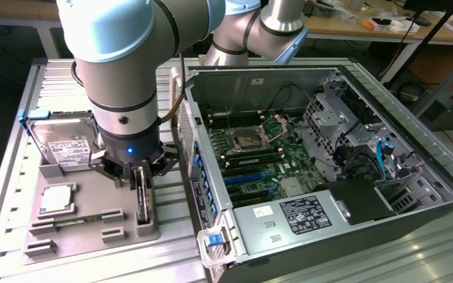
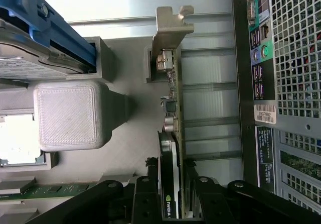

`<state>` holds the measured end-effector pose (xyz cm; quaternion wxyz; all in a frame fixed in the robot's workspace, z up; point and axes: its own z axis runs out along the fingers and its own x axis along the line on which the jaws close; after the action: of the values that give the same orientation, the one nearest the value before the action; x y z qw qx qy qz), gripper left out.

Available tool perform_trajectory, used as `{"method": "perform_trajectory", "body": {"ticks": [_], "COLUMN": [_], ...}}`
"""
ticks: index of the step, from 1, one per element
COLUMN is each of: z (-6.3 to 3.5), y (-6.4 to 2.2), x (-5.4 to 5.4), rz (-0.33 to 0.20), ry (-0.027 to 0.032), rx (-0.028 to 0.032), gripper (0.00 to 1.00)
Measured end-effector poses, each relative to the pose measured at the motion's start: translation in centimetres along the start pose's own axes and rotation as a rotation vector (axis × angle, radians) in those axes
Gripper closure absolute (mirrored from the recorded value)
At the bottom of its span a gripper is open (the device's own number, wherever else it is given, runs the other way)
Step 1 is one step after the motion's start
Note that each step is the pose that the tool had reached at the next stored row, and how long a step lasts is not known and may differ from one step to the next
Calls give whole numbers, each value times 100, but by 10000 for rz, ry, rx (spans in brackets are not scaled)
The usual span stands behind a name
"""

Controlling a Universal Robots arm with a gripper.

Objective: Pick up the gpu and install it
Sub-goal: 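Pick up the gpu and move the gpu toward the slot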

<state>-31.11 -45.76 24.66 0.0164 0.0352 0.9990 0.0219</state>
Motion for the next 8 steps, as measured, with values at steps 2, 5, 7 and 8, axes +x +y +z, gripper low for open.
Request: {"method": "perform_trajectory", "body": {"ticks": [2,5,7,8], "z": [0,0,0,0], "y": [0,0,0,0], "x": [0,0,0,0], "rz": [0,-1,0,0], "ry": [0,1,0,0], "rx": [0,1,0,0], "gripper": [67,73,73,73]}}
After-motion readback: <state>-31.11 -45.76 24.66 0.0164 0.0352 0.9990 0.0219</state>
